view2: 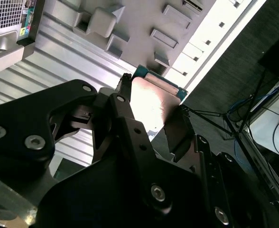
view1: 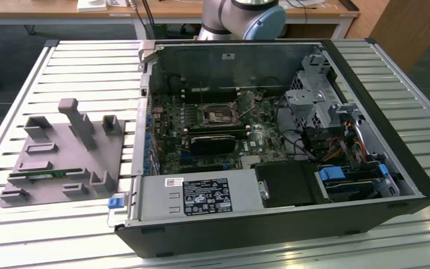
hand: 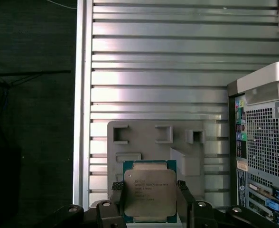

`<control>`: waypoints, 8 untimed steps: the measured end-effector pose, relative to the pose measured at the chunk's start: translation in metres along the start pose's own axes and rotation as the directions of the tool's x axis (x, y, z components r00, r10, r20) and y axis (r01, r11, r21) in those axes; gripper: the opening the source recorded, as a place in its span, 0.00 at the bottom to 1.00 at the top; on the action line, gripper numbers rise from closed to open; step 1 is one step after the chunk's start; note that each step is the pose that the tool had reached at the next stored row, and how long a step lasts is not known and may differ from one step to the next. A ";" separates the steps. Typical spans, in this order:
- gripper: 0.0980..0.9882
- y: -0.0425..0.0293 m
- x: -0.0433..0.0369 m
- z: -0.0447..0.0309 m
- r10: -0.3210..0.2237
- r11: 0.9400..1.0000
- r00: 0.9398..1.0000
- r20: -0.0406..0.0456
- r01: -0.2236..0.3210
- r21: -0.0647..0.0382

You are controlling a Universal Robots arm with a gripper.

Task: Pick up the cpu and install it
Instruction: 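Pick up the cpu and move it towards the insertion slot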

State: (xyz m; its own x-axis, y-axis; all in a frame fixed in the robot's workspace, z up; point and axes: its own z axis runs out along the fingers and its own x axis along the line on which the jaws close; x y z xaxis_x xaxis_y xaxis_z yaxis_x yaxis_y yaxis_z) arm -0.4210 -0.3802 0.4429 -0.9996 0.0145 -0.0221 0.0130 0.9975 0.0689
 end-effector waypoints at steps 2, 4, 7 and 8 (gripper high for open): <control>0.48 0.0001 -0.0024 0.0001 0.000 1.000 1.000 0.000 0.000 0.000; 0.48 0.0002 -0.0049 0.0001 0.000 1.000 1.000 0.000 0.000 0.000; 0.48 0.0003 -0.0092 0.0002 0.000 1.000 1.000 0.000 0.000 0.000; 0.48 0.0004 -0.0106 0.0003 0.000 1.000 1.000 0.000 0.000 0.000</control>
State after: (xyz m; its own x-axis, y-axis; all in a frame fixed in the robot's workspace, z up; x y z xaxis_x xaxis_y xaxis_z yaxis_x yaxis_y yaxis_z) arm -0.4104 -0.3800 0.4430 -0.9996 0.0145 -0.0221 0.0130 0.9975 0.0689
